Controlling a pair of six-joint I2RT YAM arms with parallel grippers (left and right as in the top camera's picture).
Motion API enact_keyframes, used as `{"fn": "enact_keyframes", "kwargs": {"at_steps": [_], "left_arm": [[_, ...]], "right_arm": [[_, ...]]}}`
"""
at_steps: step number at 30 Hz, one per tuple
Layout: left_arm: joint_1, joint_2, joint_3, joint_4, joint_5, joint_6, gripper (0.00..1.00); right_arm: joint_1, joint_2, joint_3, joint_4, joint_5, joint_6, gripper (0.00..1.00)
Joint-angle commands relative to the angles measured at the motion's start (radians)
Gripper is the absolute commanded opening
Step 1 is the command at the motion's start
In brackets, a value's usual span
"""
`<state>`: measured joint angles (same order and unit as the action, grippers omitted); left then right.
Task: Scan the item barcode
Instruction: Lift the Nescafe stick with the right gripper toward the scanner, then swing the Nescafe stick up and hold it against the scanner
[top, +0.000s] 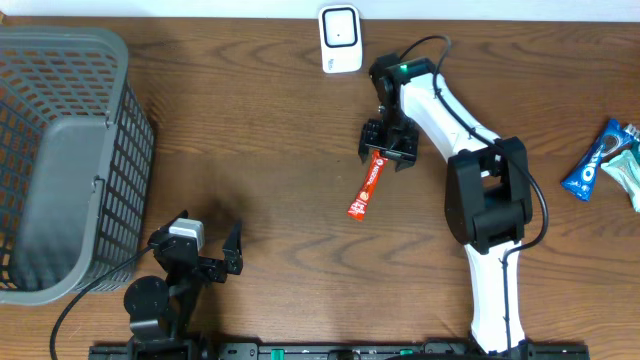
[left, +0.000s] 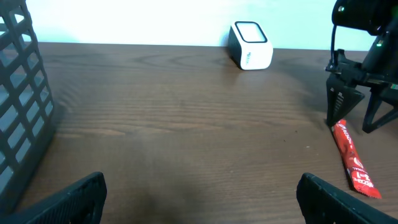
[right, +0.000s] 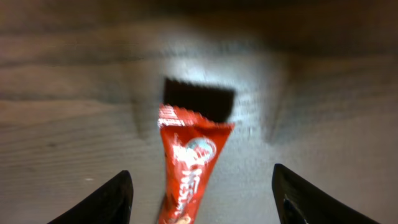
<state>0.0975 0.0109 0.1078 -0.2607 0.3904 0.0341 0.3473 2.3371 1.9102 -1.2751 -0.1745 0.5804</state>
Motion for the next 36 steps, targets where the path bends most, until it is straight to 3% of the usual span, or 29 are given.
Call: {"fn": "enact_keyframes", "kwargs": {"at_steps": [1,7,14,27,29,33,36], "left_arm": [[0.002,-0.007,-0.023,-0.003,0.006,0.014,0.98],[0.002,-0.007,-0.023,-0.003,0.006,0.014,0.98],[0.002,-0.007,-0.023,-0.003,0.006,0.014,0.98],[0.002,-0.007,-0.023,-0.003,0.006,0.014,0.98],[0.002,-0.007,-0.023,-0.003,0.006,0.014,0.98],[0.002,-0.007,-0.023,-0.003,0.006,0.014,0.98],[0.002,-0.007,-0.023,-0.003,0.006,0.014,0.98]], "right_arm": [[0.041,0.010,0.011,-0.013,0.084,0.129,0.66],[0.131,0.011,0.011,-0.044,0.138,0.270,0.72],[0.158,0.014,0.011,0.001,0.199,0.344,0.58],[0.151,0.073,0.011,0.027,0.229,0.392,0.46],[0.150,0.105,0.011,0.019,0.223,0.392,0.40],[0.147,0.171,0.011,-0.020,0.195,0.402,0.03],[0.140,0.183,0.011,-0.031,0.183,0.389,0.01]]}}
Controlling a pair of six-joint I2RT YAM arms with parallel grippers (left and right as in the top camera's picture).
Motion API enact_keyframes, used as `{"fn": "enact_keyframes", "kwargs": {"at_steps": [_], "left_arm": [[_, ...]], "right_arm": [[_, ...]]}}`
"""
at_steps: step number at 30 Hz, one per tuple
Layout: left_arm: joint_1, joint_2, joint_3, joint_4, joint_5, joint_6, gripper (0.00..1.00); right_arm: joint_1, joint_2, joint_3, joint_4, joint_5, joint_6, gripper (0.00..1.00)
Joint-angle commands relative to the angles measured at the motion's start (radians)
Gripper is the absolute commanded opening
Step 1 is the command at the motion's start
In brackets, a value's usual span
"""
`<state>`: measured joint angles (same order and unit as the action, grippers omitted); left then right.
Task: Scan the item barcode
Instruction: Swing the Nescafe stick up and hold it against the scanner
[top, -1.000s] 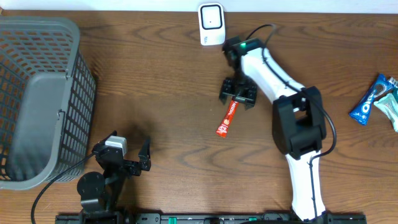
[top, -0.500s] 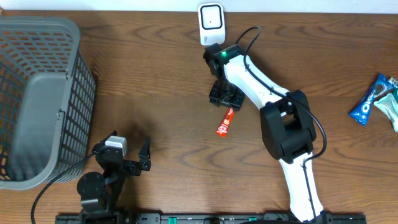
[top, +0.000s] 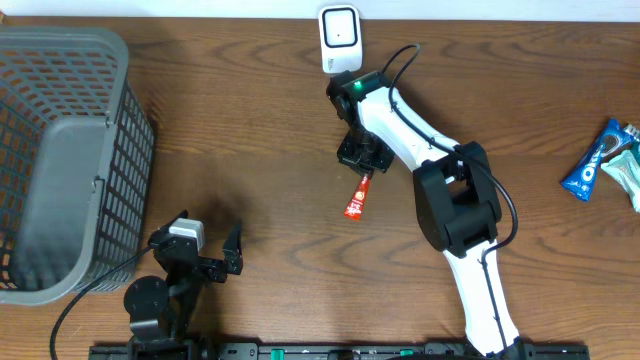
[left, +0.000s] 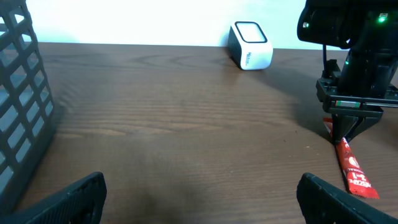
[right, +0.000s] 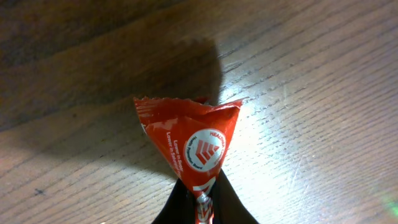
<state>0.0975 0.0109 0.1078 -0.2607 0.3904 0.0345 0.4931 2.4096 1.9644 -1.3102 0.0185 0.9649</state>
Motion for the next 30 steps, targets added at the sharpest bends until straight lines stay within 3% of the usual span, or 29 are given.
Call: {"fn": "enact_keyframes", "kwargs": {"at_steps": [1,4,7,9,13,15,17,30], "left_arm": [[0.002,-0.007,-0.023,-0.003,0.006,0.014,0.98],[0.002,-0.007,-0.023,-0.003,0.006,0.014,0.98],[0.002,-0.007,-0.023,-0.003,0.006,0.014,0.98],[0.002,-0.007,-0.023,-0.003,0.006,0.014,0.98],[0.002,-0.007,-0.023,-0.003,0.006,0.014,0.98],[0.002,-0.007,-0.023,-0.003,0.006,0.014,0.98],[0.002,-0.007,-0.023,-0.003,0.006,0.014,0.98],[0.002,-0.007,-0.023,-0.003,0.006,0.014,0.98]], "right_arm": [[-0.005,0.106,-0.042,-0.005,-0.014,-0.008,0.01],[-0.002,0.102,-0.042,-0.024,-0.034,-0.098,0.01],[-0.003,0.102,-0.036,-0.017,-0.229,-0.426,0.01],[-0.012,0.102,-0.023,-0.011,-0.405,-0.556,0.01],[-0.042,0.102,0.008,0.070,-0.890,-0.819,0.01],[-0.057,0.102,0.010,0.144,-1.304,-0.994,0.01],[-0.064,0.102,0.010,0.192,-1.550,-1.085,0.01],[-0.060,0.100,0.038,0.512,-1.580,-1.056,0.01]]}}
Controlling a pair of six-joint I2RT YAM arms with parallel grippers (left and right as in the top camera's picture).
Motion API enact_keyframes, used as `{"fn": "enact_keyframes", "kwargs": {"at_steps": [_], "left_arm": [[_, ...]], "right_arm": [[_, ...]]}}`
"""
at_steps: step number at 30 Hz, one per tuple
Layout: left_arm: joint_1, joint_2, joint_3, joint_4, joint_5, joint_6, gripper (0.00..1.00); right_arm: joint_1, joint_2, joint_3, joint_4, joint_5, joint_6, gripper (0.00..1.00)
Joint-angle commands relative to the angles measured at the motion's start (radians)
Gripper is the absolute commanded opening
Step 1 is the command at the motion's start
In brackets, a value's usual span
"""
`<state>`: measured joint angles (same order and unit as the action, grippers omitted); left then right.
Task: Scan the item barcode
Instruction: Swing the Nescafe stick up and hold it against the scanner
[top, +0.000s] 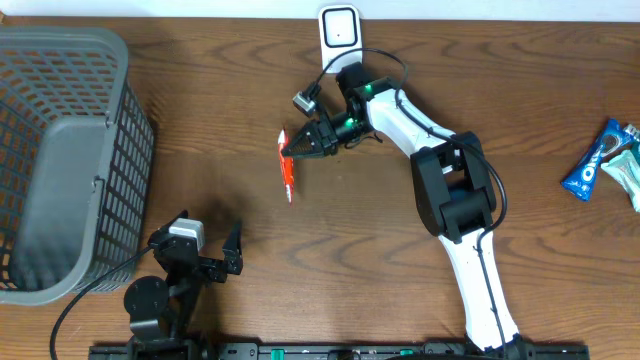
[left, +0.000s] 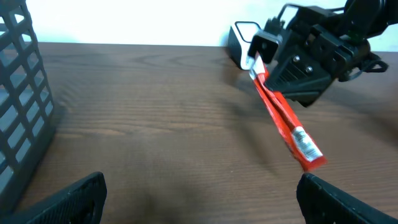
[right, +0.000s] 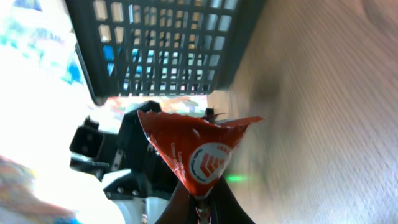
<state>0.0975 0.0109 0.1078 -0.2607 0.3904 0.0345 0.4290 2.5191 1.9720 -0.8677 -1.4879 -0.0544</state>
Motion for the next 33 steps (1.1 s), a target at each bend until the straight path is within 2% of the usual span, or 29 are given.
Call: {"fn": "enact_keyframes", "kwargs": {"at_steps": [1,5,11,22,26,31,33], "left_arm": [[0.002,-0.007,-0.023,-0.003,0.006,0.014,0.98],[0.002,-0.007,-0.023,-0.003,0.006,0.014,0.98],[0.002,-0.007,-0.023,-0.003,0.006,0.014,0.98],[0.002,-0.007,-0.023,-0.003,0.006,0.014,0.98],[0.002,-0.007,-0.023,-0.003,0.006,0.014,0.98],[0.002,-0.007,-0.023,-0.003,0.006,0.014,0.98],[0.002,-0.007,-0.023,-0.003,0.006,0.014,0.98]], "right_arm": [[0.005,-0.010,0.033,0.124,-0.074,-0.036,0.01],[0.007,-0.010,0.055,0.279,-0.074,0.008,0.01],[0.019,-0.010,0.076,0.405,-0.074,0.148,0.01],[0.036,-0.019,0.076,0.432,-0.047,0.339,0.01],[0.058,-0.055,0.076,0.401,0.232,0.346,0.01],[0.086,-0.164,0.076,0.264,0.918,0.339,0.01],[0.090,-0.199,0.077,0.262,1.033,0.343,0.01]]}}
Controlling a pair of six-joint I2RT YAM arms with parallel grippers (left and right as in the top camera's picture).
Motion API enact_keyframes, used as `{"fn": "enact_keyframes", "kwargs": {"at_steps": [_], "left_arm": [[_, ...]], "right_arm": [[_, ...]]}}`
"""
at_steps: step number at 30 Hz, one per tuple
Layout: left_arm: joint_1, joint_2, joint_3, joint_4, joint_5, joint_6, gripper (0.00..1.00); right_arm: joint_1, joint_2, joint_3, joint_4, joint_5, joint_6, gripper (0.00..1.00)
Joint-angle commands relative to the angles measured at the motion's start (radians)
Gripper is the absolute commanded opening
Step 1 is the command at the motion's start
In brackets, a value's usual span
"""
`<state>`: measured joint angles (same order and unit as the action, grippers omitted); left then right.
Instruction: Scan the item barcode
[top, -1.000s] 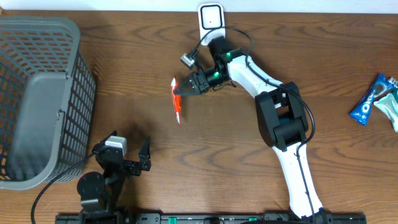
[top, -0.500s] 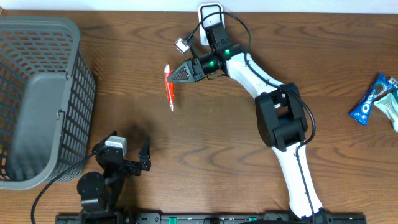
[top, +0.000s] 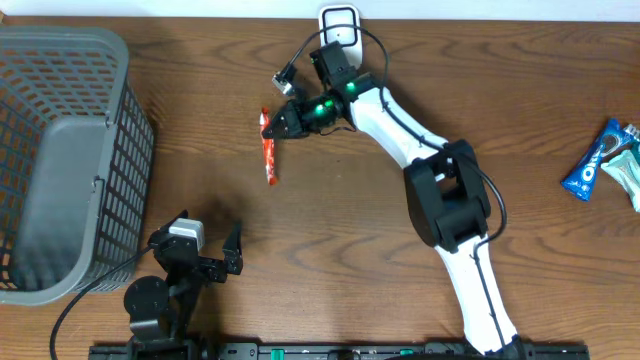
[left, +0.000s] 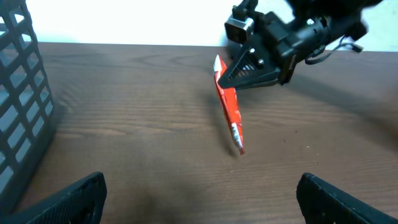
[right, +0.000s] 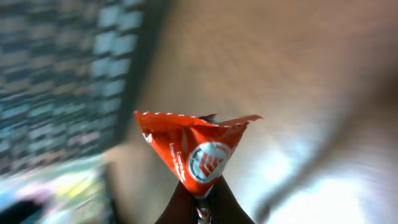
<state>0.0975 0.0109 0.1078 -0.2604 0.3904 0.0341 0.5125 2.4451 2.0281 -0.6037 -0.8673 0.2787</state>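
Observation:
A long red snack stick packet (top: 268, 150) hangs in the air left of the white barcode scanner (top: 340, 19), which stands at the table's far edge. My right gripper (top: 275, 127) is shut on the packet's upper end and points left. In the right wrist view the packet's crimped end (right: 198, 152) fans out above the pinching fingertips (right: 180, 208). The left wrist view shows the packet (left: 229, 112) dangling from the right gripper (left: 231, 78), a white barcode patch near its lower end. My left gripper (left: 199, 199) rests open near the front edge, nothing between its fingers.
A grey mesh basket (top: 60, 150) fills the left side of the table. Blue and teal snack packets (top: 605, 160) lie at the right edge. The right arm (top: 420, 150) stretches across the middle from its base at the front.
The right gripper has moved further left and toward the back with the packet. The packet now hangs nearer to vertical. The left arm has not moved.
The packet lay on the table with my right gripper open over its upper end. Then the gripper was shut on that end. Then the packet was lifted clear and held left of the scanner, and now it hangs a little further left and back.

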Motion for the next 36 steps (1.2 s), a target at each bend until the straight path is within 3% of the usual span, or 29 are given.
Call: {"fn": "enact_keyframes", "kwargs": {"at_steps": [1,6,12,20,24,32,36], "left_arm": [[0.002,-0.007,-0.023,-0.003,0.006,0.014,0.98],[0.002,-0.007,-0.023,-0.003,0.006,0.014,0.98],[0.002,-0.007,-0.023,-0.003,0.006,0.014,0.98],[0.002,-0.007,-0.023,-0.003,0.006,0.014,0.98],[0.002,-0.007,-0.023,-0.003,0.006,0.014,0.98],[0.002,-0.007,-0.023,-0.003,0.006,0.014,0.98],[0.002,-0.007,-0.023,-0.003,0.006,0.014,0.98]], "right_arm": [[0.006,-0.144,0.025,-0.002,0.463,0.026,0.01],[-0.013,-0.169,0.090,0.005,0.713,0.154,0.01],[-0.056,-0.161,0.092,0.130,0.992,0.357,0.01],[-0.126,-0.081,0.092,0.367,1.036,0.676,0.01],[-0.165,0.001,0.092,0.446,1.051,0.929,0.01],[-0.185,0.096,0.092,0.518,1.049,1.166,0.01],[-0.186,0.106,0.092,0.536,1.057,1.153,0.02]]}}
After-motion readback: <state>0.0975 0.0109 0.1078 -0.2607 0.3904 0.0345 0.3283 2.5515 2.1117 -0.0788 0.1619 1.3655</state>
